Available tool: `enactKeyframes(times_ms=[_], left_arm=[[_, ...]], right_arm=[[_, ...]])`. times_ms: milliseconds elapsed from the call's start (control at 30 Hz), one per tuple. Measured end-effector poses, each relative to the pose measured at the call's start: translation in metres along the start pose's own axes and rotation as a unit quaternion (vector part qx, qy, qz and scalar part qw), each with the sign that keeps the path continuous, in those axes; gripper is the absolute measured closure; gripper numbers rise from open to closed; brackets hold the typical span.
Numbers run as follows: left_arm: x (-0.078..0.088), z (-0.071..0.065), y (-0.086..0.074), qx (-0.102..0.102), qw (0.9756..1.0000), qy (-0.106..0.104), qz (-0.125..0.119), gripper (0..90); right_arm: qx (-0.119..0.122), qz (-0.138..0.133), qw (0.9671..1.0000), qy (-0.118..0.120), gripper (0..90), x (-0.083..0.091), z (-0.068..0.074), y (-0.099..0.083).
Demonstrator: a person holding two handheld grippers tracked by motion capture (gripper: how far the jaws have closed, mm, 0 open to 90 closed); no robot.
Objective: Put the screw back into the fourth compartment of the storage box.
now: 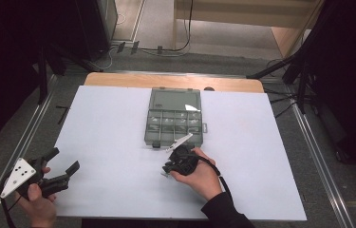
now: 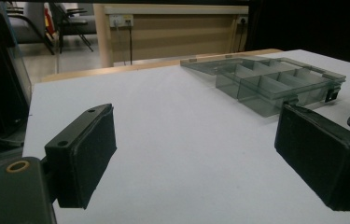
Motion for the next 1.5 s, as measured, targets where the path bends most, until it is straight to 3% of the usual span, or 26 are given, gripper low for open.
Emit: enactKeyframes(times_ms=[267,567,767,1500], left_arm=[[0.0,0.0,0.0,0.0,1.0,-0.001,-0.001,12.7],[-0.001,-0.001,-0.001,-0.002,1.0,0.0,0.004,12.7],[-0.002,-0.002,-0.001,-0.001,1.0,-0.002,0.006,12.7],[-0.003,-0.004,-0.003,-0.003,0.9999,-0.002,0.012,12.7]], right_arm=[[0.029,0.019,0.9989,-0.03,89.4,-0.005,0.002,-0.002],[0.025,0.015,0.9992,-0.027,89.8,-0.004,0.002,-0.002],[0.004,-0.024,0.9995,-0.019,89.8,0.01,-0.004,0.0],[-0.019,-0.074,0.9968,-0.025,89.8,0.041,-0.021,-0.006]])
Point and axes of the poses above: each handheld gripper's, and its own axes: x roughly backward along the jaws, y roughly out of its top, z roughly to its left, the point moved 5 cm from there along -x, roughly forward along the jaws, and after that the axes turned 11 degrees about x, right-handed, at the moved point
